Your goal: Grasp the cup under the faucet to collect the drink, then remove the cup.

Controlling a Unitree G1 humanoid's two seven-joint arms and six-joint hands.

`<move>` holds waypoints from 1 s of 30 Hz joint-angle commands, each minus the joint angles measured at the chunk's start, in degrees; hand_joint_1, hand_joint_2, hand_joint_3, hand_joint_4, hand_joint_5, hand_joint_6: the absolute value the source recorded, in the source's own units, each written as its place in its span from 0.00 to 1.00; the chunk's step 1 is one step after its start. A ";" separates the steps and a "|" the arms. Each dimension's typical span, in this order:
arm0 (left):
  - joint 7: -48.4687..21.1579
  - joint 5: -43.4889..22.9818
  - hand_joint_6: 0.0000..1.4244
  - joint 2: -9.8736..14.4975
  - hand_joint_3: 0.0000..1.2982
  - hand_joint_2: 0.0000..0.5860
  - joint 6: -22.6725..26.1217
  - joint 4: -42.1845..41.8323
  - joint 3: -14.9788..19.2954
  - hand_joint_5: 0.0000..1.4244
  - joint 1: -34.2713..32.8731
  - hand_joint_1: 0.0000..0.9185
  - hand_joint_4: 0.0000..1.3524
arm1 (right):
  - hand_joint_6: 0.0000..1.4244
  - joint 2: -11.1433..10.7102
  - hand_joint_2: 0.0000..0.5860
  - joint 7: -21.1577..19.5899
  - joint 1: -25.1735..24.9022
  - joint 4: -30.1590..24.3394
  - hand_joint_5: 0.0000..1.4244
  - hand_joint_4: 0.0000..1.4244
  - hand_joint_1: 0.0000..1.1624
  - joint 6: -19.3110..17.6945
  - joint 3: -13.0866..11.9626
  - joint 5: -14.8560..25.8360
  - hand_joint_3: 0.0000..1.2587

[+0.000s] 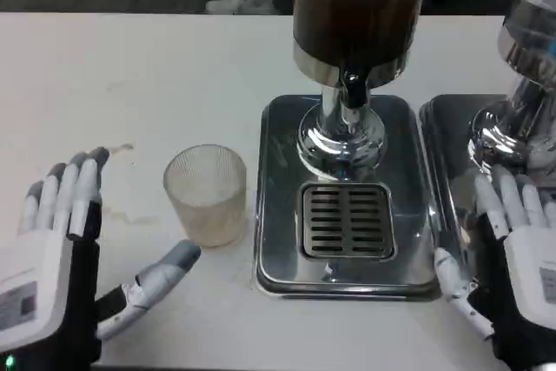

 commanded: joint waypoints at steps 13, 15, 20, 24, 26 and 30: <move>0.37 -9.38 0.00 2.35 0.00 0.00 -21.34 33.93 -1.14 0.00 -19.46 0.00 0.00 | 0.00 -0.89 0.82 3.27 2.33 -4.89 0.00 0.00 0.01 1.31 0.31 -1.78 0.05; 0.40 -10.02 0.00 2.28 0.00 0.00 -23.41 37.26 -1.22 0.00 -21.12 0.00 0.00 | 0.00 -0.66 0.82 3.47 2.36 -5.08 0.00 0.00 0.01 1.35 0.72 -1.98 0.05; 1.60 -10.72 0.00 2.74 0.00 0.00 -25.83 41.89 -0.76 0.00 -22.86 0.00 0.00 | 0.00 -0.10 0.82 3.55 3.16 -5.64 0.00 0.00 0.01 1.66 1.36 -2.35 0.05; 1.20 -10.57 0.00 2.18 0.00 0.00 -26.90 45.73 -1.71 0.00 -25.41 0.00 0.00 | 0.00 -0.01 0.82 3.91 3.27 -5.77 0.00 0.00 0.01 1.64 1.47 -2.41 0.05; 1.05 -11.17 0.00 1.23 0.00 0.00 -27.57 48.20 -2.06 0.00 -26.96 0.04 0.00 | 0.00 -0.02 0.82 4.05 3.10 -5.75 0.00 0.00 0.01 1.62 1.47 -2.39 0.05; 1.07 -11.09 0.00 -0.08 0.00 0.00 -28.49 53.27 -3.54 0.00 -30.33 0.08 0.00 | 0.00 0.04 0.82 4.41 3.06 -6.26 0.00 0.00 0.01 1.74 1.48 -2.56 0.05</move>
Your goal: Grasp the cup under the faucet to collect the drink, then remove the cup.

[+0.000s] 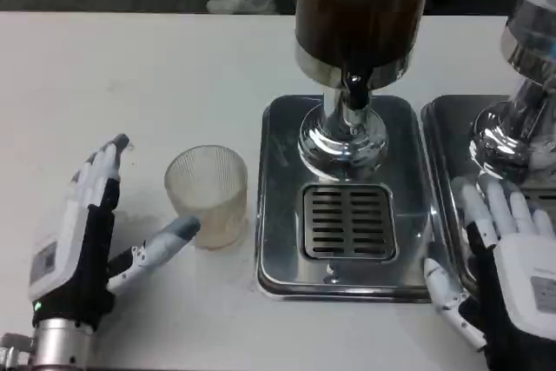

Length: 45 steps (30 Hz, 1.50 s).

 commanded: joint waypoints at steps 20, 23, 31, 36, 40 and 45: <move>2.32 0.24 0.00 -2.58 0.00 0.02 -3.77 13.80 -6.09 0.01 -10.19 0.32 0.00 | 0.00 -0.33 0.82 2.70 0.80 -3.07 0.00 0.00 0.01 -0.05 1.18 -1.72 0.05; 1.95 -0.13 0.01 -3.15 0.00 0.03 -3.77 15.00 -6.13 0.04 -10.80 0.37 0.00 | 0.00 -0.23 0.82 2.68 1.04 -3.34 0.00 0.00 0.01 0.08 1.11 -1.72 0.05; 2.15 -1.34 0.15 -5.16 0.00 0.04 -5.00 16.54 -5.67 0.18 -11.52 0.42 0.03 | 0.00 0.35 0.82 2.37 2.10 -3.95 0.00 0.00 0.01 0.58 0.85 -1.71 0.05; 1.19 -2.66 0.21 -5.87 0.02 0.04 -5.17 17.50 -5.47 0.24 -11.61 0.45 0.08 | 0.00 0.61 0.82 2.31 2.54 -4.23 0.00 0.00 0.01 0.74 0.79 -1.65 0.05; 2.40 -1.79 0.31 -6.16 0.14 0.06 -4.37 17.74 -6.34 0.34 -11.54 0.59 0.20 | 0.00 0.81 0.82 2.29 2.75 -4.34 0.00 0.00 0.01 0.77 0.74 -1.55 0.05; 2.63 -0.91 0.44 -5.78 0.31 0.06 -3.00 18.18 -7.63 0.46 -12.19 0.76 0.36 | 0.00 1.40 0.81 2.17 2.91 -4.47 0.00 0.00 0.01 0.83 0.69 -1.35 0.05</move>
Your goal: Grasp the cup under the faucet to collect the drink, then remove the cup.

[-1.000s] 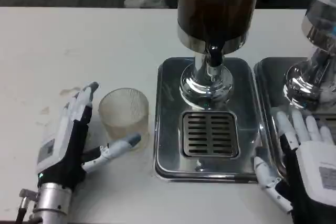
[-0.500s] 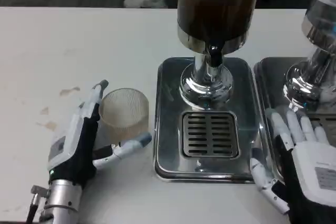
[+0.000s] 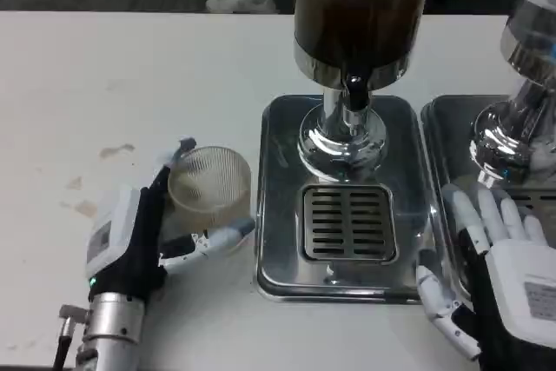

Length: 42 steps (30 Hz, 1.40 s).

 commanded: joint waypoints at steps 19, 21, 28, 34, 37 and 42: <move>12.34 3.81 0.84 0.85 0.66 0.00 1.15 -1.38 -2.15 0.82 0.64 0.71 0.76 | 0.02 1.17 0.79 -0.17 -0.15 -0.20 0.00 0.00 0.01 -0.23 -0.34 -0.01 0.05; 12.52 3.74 0.86 0.67 0.68 0.00 1.16 -1.27 -2.07 0.84 0.64 0.71 0.77 | 0.02 1.16 0.79 -0.18 -0.24 -0.13 0.00 0.00 0.01 -0.24 -0.35 0.00 0.05; 13.79 4.06 0.90 0.51 0.71 0.00 0.35 -2.96 -2.13 0.86 0.86 0.73 0.81 | 0.02 1.14 0.79 -0.36 -0.14 -0.32 0.00 0.00 0.01 -0.20 -0.43 -0.15 0.05; 13.26 4.85 0.91 0.74 0.71 0.00 0.04 -5.23 -2.52 0.85 0.44 0.71 0.81 | 0.02 1.09 0.79 -0.36 -0.41 -0.48 0.00 0.00 0.01 -0.27 -0.61 -0.17 0.04; 13.39 5.30 0.90 0.75 0.71 0.00 -0.43 -7.24 -2.84 0.84 0.61 0.71 0.80 | 0.02 1.21 0.79 -0.37 -0.34 -0.65 0.00 0.00 0.01 -0.22 -0.67 -0.20 0.04; 12.02 6.71 0.90 -0.25 0.70 0.00 -0.27 -10.40 -4.54 0.83 -0.41 0.70 0.79 | 0.02 1.37 0.79 -0.72 -0.12 -1.10 0.00 0.00 0.01 -0.14 -0.95 -0.23 0.04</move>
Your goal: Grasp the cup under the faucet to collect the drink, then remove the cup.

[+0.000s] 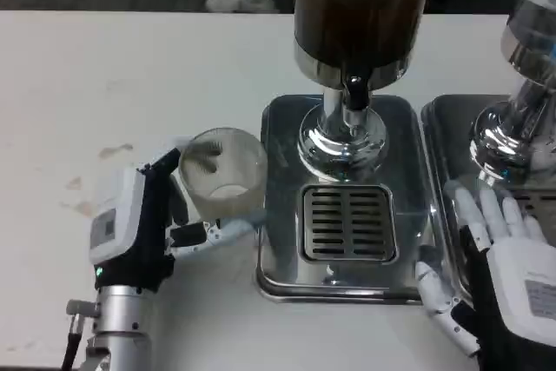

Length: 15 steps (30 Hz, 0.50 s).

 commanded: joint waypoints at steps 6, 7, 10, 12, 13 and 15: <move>-2.40 3.07 0.90 -3.26 0.69 0.00 1.45 0.52 -3.74 0.83 -6.38 0.68 0.79 | 0.02 0.61 0.79 -0.97 0.54 -1.36 0.00 0.00 0.01 -0.09 -0.37 -0.32 0.04; -2.75 3.19 0.90 -3.68 0.69 0.00 1.84 1.31 -4.11 0.83 -7.16 0.68 0.79 | 0.02 0.60 0.79 -0.94 0.63 -1.36 0.00 0.00 0.01 -0.12 -0.33 -0.34 0.04; -3.37 3.54 0.91 -4.55 0.69 0.00 2.55 3.74 -5.06 0.83 -8.82 0.68 0.79 | 0.02 0.95 0.79 -1.14 1.21 -1.77 0.00 0.00 0.01 0.16 -0.13 -0.71 0.04; -3.41 3.63 0.90 -4.84 0.69 0.00 2.59 4.90 -5.46 0.83 -9.36 0.68 0.79 | 0.02 1.27 0.79 -1.38 1.68 -2.12 0.00 0.00 0.01 0.39 -0.06 -0.92 0.04; -3.45 3.70 0.91 -5.11 0.69 0.00 2.67 5.52 -5.64 0.83 -9.69 0.69 0.79 | 0.02 1.41 0.79 -1.47 1.85 -2.24 0.00 0.00 0.01 0.47 -0.13 -0.94 0.04; -3.98 4.02 0.91 -6.25 0.70 0.00 3.10 6.85 -6.42 0.83 -10.74 0.69 0.79 | 0.02 1.66 0.79 -1.63 2.24 -2.49 0.00 0.00 0.01 0.58 -0.09 -1.09 0.04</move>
